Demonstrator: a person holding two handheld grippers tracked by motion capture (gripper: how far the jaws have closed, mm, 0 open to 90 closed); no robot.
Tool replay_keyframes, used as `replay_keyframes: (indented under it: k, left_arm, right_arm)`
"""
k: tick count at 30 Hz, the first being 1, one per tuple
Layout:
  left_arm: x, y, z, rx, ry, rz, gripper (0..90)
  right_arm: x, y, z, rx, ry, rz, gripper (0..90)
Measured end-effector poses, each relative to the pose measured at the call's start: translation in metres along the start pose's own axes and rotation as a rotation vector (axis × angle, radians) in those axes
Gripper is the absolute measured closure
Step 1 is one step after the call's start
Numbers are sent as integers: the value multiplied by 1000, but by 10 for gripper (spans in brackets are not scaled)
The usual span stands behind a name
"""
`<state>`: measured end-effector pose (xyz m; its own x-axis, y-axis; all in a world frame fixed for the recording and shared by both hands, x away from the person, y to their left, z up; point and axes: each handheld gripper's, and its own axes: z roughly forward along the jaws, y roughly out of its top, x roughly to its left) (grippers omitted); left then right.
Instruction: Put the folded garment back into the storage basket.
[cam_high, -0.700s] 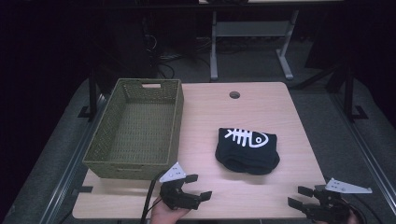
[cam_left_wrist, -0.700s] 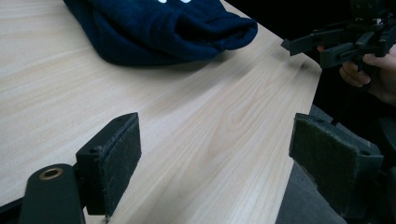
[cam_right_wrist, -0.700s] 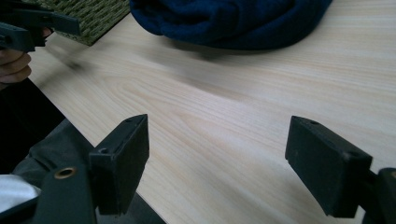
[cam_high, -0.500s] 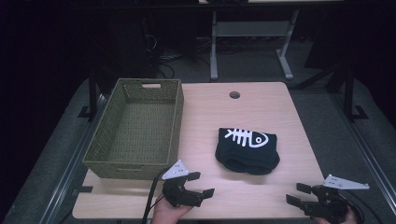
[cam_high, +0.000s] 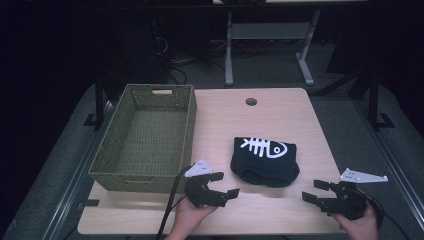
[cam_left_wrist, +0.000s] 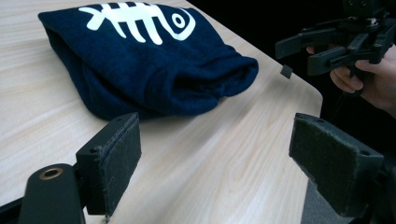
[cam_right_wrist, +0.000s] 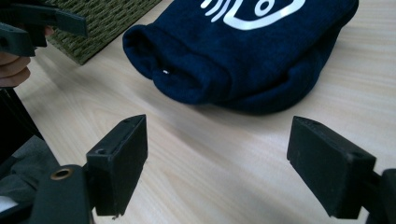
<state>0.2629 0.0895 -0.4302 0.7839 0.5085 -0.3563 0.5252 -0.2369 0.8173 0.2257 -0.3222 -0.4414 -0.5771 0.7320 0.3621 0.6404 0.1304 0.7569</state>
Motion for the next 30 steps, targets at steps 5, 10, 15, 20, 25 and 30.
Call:
replay_keyframes:
  k: [5,10,15,20,25,30]
  left_arm:
    - [6,9,11,-2,0,-10,166]
    - [13,18,26,1,4,-22,166]
    - [22,24,41,10,20,-39,166]
    - [29,29,54,47,38,-56,168]
    - [40,33,56,22,78,-87,169]
    - [54,34,65,19,133,-144,172]
  right_arm:
    - [-5,10,3,12,-8,12,204]
    - [-12,20,7,3,10,26,208]
    - [-19,30,15,21,11,42,210]
    - [-29,35,22,43,1,74,216]
    - [-39,47,34,65,-5,93,217]
    - [-43,60,44,97,-17,94,229]
